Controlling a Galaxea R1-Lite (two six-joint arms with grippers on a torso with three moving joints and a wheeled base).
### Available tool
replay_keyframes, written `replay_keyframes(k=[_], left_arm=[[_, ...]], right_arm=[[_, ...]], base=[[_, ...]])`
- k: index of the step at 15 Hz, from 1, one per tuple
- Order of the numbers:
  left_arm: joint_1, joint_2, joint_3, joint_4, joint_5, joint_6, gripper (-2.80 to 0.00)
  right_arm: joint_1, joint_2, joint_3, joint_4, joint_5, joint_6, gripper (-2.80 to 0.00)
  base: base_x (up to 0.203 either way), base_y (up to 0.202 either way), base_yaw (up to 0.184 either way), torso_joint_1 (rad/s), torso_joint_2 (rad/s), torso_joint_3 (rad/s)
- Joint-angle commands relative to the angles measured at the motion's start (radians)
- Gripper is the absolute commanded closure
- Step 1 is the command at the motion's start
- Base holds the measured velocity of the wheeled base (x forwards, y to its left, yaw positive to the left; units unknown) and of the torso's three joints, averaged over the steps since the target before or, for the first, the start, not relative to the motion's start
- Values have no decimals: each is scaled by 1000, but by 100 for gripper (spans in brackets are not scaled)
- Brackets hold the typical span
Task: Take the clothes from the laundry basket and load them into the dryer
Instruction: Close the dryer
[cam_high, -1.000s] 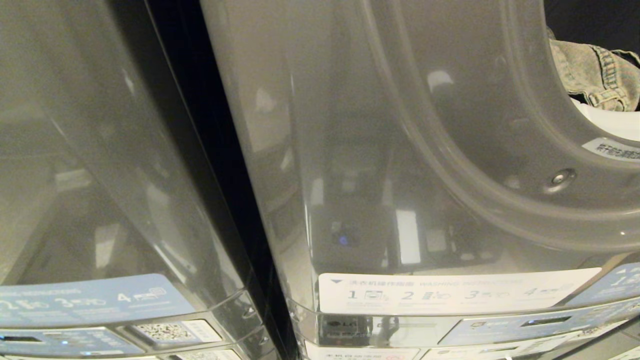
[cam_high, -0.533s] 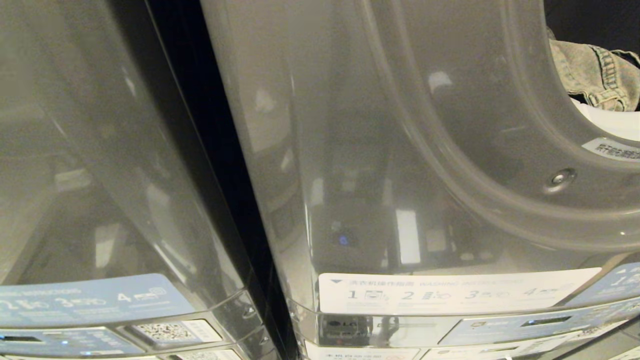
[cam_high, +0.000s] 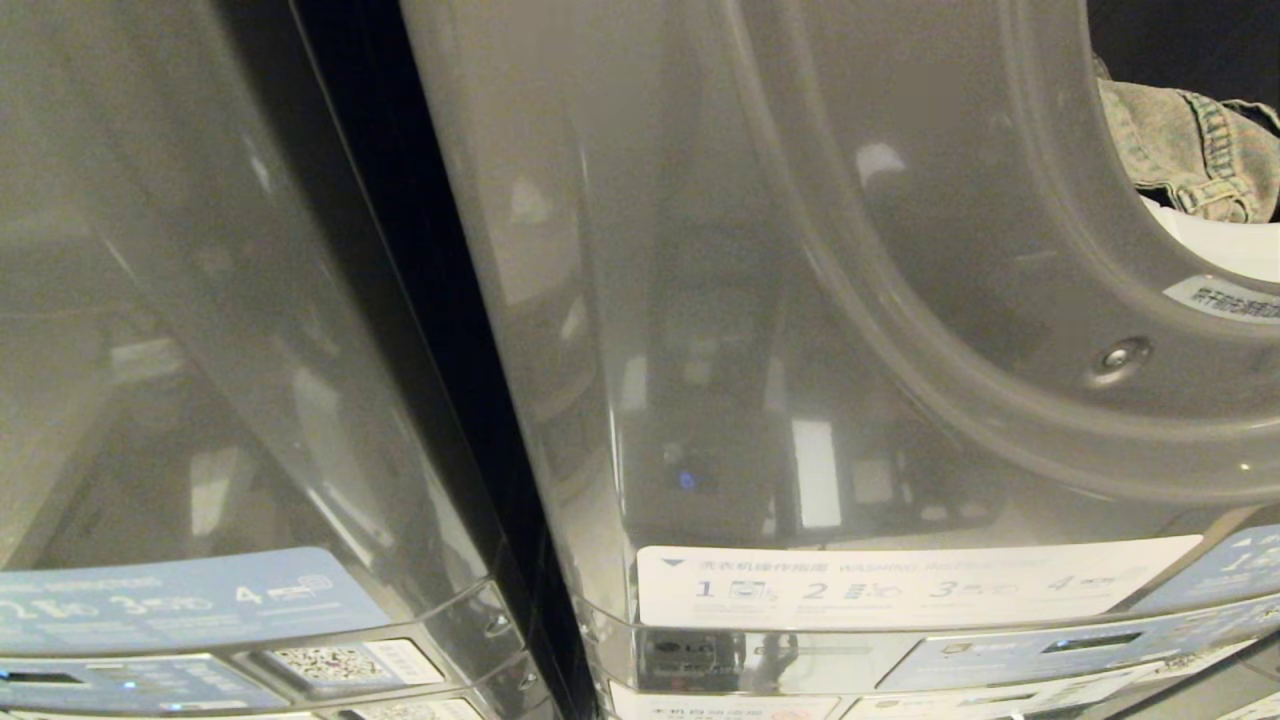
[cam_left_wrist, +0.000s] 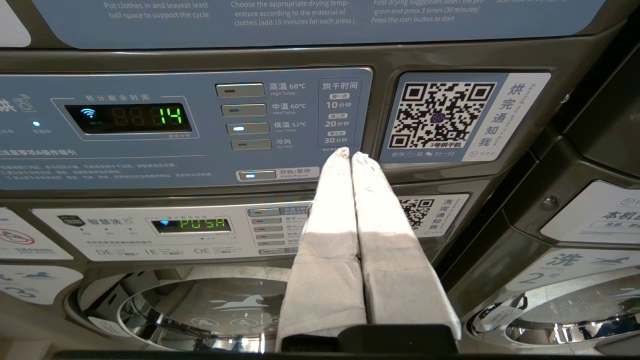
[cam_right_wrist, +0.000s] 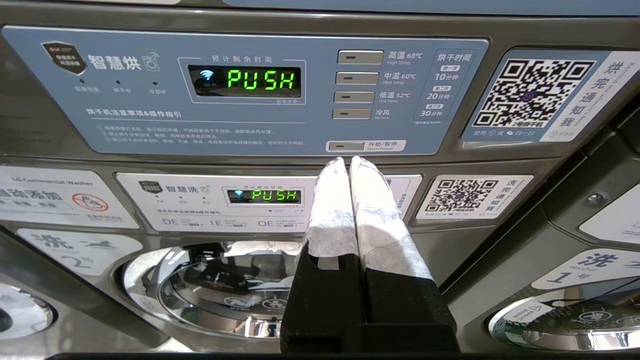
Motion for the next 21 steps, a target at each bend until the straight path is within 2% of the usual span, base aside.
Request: replay_keyframes(k=[1,5,21], left_arm=[[0,0,-2,1,0,2,0],[0,0,0,-1,0,-1,0],[0,0,0,-1,0,-2,0]], right_arm=[[0,2,4,-12,-8,-12,0],[0,2,4,-12,-8,-10,0],[0,2,4,-14,-11,18,0]], base=[[0,0,0,0,0,0],[-24,0,0,3,3,1],[-195,0,3,1,4,2]])
